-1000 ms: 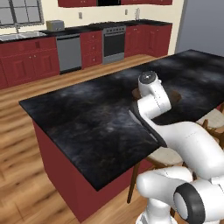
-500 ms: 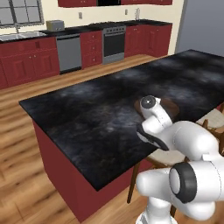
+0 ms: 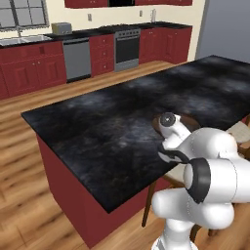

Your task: Pick up the bowls from the cabinet and place each bowl in front of a stool on the dining counter.

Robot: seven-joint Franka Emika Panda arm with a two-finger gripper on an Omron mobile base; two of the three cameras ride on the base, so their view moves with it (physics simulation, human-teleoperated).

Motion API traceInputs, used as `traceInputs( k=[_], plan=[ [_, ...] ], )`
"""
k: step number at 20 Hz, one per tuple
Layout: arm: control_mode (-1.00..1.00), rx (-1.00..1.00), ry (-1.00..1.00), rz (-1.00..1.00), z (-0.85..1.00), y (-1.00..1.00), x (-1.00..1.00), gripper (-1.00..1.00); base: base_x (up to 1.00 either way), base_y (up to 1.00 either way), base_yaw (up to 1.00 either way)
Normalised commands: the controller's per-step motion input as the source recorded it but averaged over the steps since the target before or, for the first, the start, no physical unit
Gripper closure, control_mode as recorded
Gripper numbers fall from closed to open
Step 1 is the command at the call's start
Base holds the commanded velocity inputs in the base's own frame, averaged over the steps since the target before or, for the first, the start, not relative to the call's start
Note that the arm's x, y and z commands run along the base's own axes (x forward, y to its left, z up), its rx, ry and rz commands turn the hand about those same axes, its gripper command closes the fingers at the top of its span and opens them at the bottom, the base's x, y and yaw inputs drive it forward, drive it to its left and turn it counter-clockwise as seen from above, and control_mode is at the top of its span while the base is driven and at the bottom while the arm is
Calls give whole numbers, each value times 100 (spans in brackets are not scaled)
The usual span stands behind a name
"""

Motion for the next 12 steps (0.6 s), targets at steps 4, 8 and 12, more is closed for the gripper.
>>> traceInputs(
  k=[4,8,12],
  plan=[
    [-100,0,9,-9,-28,-17,16,100,0,0,0],
    [-100,0,3,-3,-24,-1,12,100,0,0,0],
    [-100,7,0,0,-13,0,19,100,0,0,0]
  ],
)
